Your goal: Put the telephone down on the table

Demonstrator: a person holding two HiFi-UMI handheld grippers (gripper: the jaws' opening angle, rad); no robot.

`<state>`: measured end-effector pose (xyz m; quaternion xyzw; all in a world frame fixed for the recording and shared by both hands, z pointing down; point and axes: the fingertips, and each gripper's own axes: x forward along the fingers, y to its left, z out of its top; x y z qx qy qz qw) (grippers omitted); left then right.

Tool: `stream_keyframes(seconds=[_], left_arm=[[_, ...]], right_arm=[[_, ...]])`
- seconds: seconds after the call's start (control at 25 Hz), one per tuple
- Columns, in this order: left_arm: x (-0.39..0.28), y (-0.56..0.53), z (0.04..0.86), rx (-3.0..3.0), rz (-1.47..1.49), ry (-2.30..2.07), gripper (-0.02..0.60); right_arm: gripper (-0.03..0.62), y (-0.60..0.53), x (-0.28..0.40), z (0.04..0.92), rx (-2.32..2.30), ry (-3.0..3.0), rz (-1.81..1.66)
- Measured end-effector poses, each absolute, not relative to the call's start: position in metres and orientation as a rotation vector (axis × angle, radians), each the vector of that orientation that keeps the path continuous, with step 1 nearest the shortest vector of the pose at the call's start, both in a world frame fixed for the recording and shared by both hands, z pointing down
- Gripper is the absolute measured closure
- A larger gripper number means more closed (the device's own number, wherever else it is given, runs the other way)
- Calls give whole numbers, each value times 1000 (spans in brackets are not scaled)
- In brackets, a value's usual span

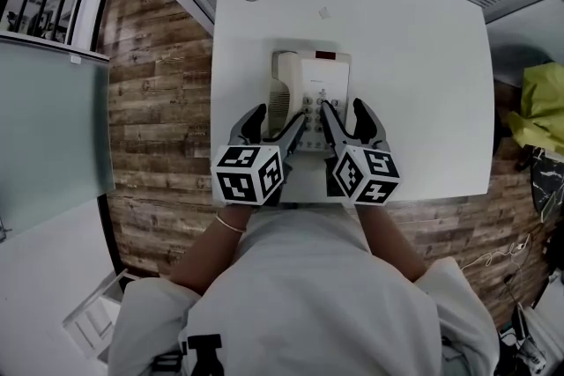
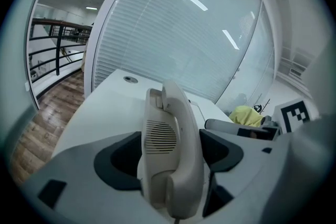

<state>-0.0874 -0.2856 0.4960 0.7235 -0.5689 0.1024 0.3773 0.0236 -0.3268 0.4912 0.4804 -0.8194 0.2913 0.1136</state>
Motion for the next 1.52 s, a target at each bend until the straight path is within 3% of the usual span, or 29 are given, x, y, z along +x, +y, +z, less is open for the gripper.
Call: stream_keyframes(seconds=[0.68,0.84,0.92,1.08,1.24,1.52], left_arm=[[-67,-284,473,1985,316,-1466,250],[-71,-290,456,2021,280,-1533,321],[-74,-295,441,2049,253,-1587,392],[-81,-305,412,2105,200,-1683,544],[-78,-310,396,2152,166,-1696,572],[-75,-319,364,2222,98,-1696,577]], right_arm=[[289,-324,22,451,1454,-2518,769],[289,-327,21,437,1473,-2556,737],[297,-329,21,428,1484,-2580,707],[418,-334,22,402,1543,-2640,596],[521,-337,24,376,1583,-2702,469],[557,-337,13,343,1549,-2806,358]])
